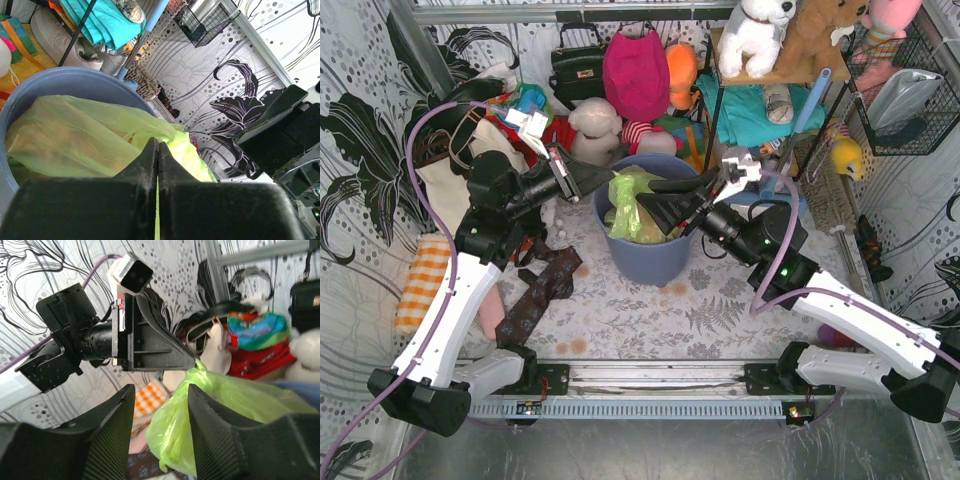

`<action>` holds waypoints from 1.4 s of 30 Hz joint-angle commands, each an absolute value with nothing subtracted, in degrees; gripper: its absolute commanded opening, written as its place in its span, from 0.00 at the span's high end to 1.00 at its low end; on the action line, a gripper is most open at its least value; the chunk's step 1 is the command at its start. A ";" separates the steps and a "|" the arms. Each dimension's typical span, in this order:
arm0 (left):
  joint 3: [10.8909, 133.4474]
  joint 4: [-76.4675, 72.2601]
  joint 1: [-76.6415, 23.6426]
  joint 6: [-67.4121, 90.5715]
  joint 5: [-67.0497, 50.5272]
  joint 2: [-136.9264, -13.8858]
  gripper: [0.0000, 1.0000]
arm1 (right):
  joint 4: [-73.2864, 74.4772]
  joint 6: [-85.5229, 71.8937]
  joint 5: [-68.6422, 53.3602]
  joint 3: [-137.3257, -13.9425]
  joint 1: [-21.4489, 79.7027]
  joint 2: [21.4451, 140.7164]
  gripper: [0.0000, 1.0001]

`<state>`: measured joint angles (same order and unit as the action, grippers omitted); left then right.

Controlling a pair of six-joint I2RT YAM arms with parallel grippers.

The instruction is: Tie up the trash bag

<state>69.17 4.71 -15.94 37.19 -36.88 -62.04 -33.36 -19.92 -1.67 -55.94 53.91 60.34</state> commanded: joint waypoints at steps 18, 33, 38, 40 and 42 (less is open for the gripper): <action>68.67 0.05 -15.50 36.74 -37.23 -61.26 1.00 | -4.42 -34.40 -3.46 -66.18 53.87 65.75 0.51; 68.83 0.70 -15.51 36.12 -36.20 -61.04 1.00 | -3.46 -33.31 -2.55 -65.52 53.83 63.55 1.00; 69.01 0.65 -15.53 35.63 -34.99 -61.14 1.00 | -0.20 -31.76 -0.63 -67.07 53.80 62.63 1.00; 69.52 1.20 -15.54 34.84 -34.22 -61.29 1.00 | 1.90 -31.25 0.32 -68.07 53.82 62.35 1.00; 70.29 1.81 -15.56 33.77 -32.92 -61.50 1.00 | 4.40 -30.81 1.63 -68.88 53.85 61.92 1.00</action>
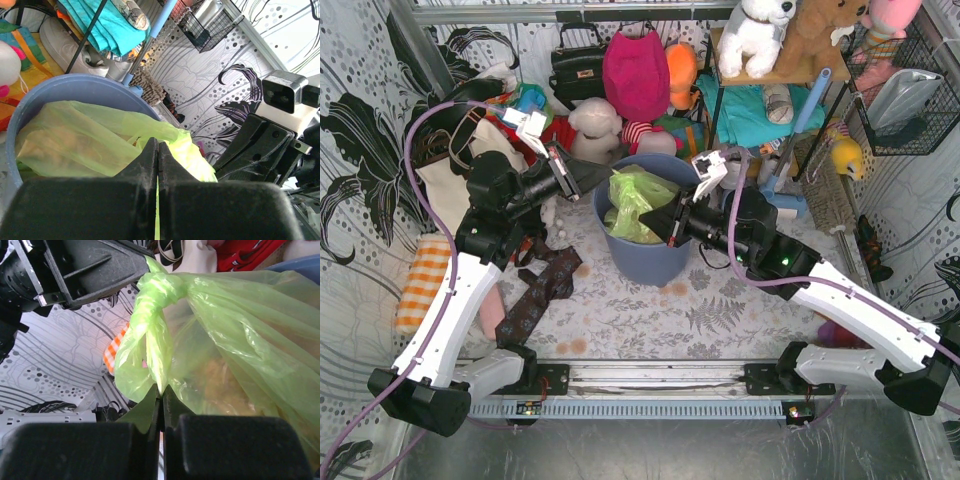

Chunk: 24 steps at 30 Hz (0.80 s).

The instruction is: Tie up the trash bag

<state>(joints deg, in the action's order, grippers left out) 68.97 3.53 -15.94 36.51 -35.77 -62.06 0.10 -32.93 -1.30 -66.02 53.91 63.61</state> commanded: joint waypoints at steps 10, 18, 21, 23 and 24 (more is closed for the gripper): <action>75.06 2.22 -15.53 29.71 -26.29 -63.14 1.00 | 18.22 -28.77 14.39 -74.71 53.82 60.49 1.00; 79.46 0.31 -15.56 26.92 -23.12 -67.86 1.00 | 23.88 -26.83 19.65 -76.68 53.82 59.95 1.00; 80.36 -1.33 -15.54 26.33 -22.49 -70.57 1.00 | 24.20 -26.20 16.87 -76.26 53.85 59.51 1.00; 80.25 -3.13 -15.47 26.31 -21.99 -72.41 1.00 | 22.40 -25.48 11.42 -75.12 53.80 58.70 1.00; 80.26 -3.91 -15.55 26.28 -21.87 -73.46 1.00 | 21.23 -25.29 7.95 -74.35 53.86 58.26 1.00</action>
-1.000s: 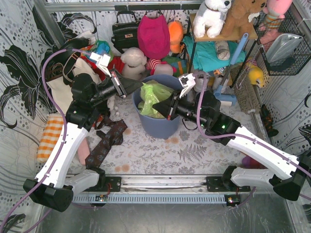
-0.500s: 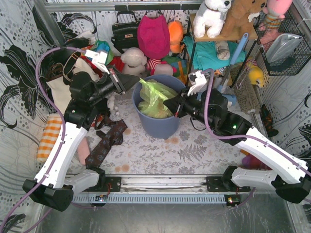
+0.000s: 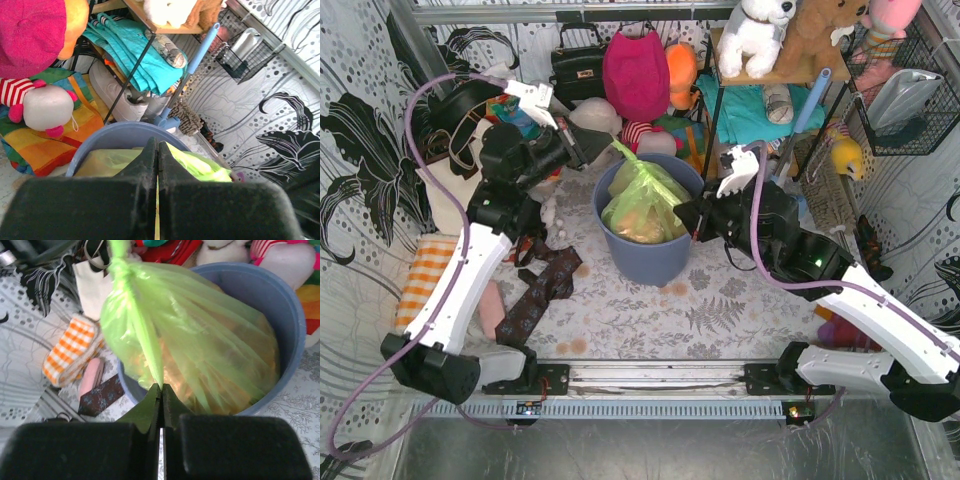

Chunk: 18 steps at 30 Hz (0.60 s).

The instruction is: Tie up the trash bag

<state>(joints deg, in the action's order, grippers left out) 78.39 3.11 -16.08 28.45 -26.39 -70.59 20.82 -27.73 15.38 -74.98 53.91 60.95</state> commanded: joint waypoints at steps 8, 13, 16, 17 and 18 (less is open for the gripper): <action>81.01 -17.80 -15.62 29.93 -30.28 -81.66 1.00 | 17.43 -27.18 -14.53 -71.81 53.86 60.60 1.00; 81.96 -30.67 -15.97 33.60 -37.11 -86.63 1.00 | 12.79 -29.86 -18.99 -68.26 53.84 61.83 1.00; 83.86 -34.97 -16.21 35.37 -40.54 -90.76 1.00 | 9.47 -31.02 -21.24 -66.41 53.79 62.67 1.00; 84.23 -36.46 -16.36 35.92 -41.15 -91.84 1.00 | 8.67 -31.23 -21.68 -65.84 53.83 63.01 1.00; 84.66 -36.99 -16.48 36.23 -41.41 -92.99 1.00 | 7.99 -31.58 -22.24 -65.34 53.86 63.28 1.00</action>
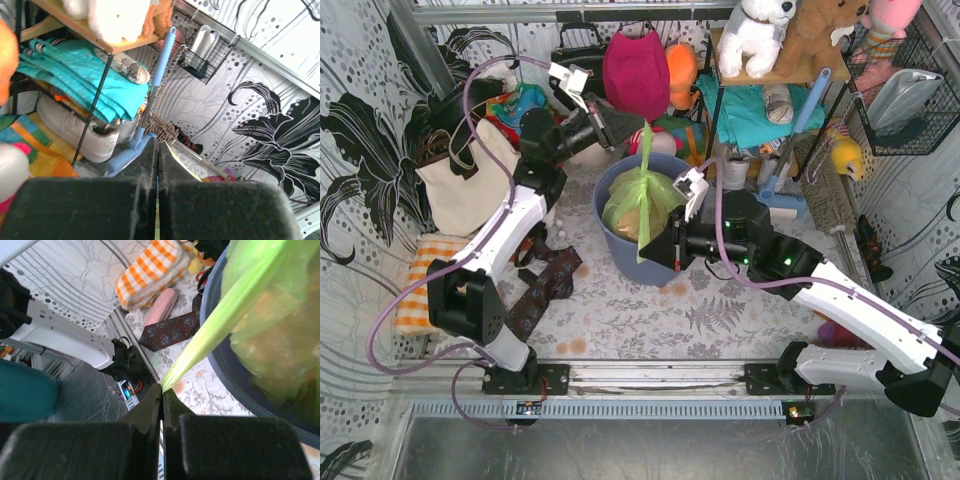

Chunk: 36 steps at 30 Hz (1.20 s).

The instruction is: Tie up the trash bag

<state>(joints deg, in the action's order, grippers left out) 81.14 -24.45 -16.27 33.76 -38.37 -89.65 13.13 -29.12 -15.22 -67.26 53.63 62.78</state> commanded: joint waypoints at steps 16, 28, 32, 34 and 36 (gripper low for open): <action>87.61 -20.30 -16.87 27.69 -29.59 -99.79 1.00 | 5.59 -32.59 -28.65 -60.76 53.96 63.31 1.00; 89.82 -15.54 -16.84 27.42 -30.10 -103.93 1.00 | 4.98 -34.09 -30.41 -57.44 54.26 61.05 1.00; 86.92 -17.98 -16.92 27.87 -32.05 -101.24 1.00 | 9.96 -33.67 -23.14 -61.96 54.29 60.55 1.00; 86.22 -17.93 -16.93 27.84 -33.04 -100.07 1.00 | 11.17 -33.55 -21.44 -64.75 54.30 61.09 0.94; 85.59 -17.97 -16.93 27.93 -33.74 -99.19 1.00 | 11.45 -33.78 -21.09 -66.83 54.27 61.55 0.78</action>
<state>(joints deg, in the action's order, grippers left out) 86.59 -14.39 -17.19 28.64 -31.57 -102.91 10.17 -33.52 -24.97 -61.10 54.02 62.15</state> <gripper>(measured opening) 0.009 0.107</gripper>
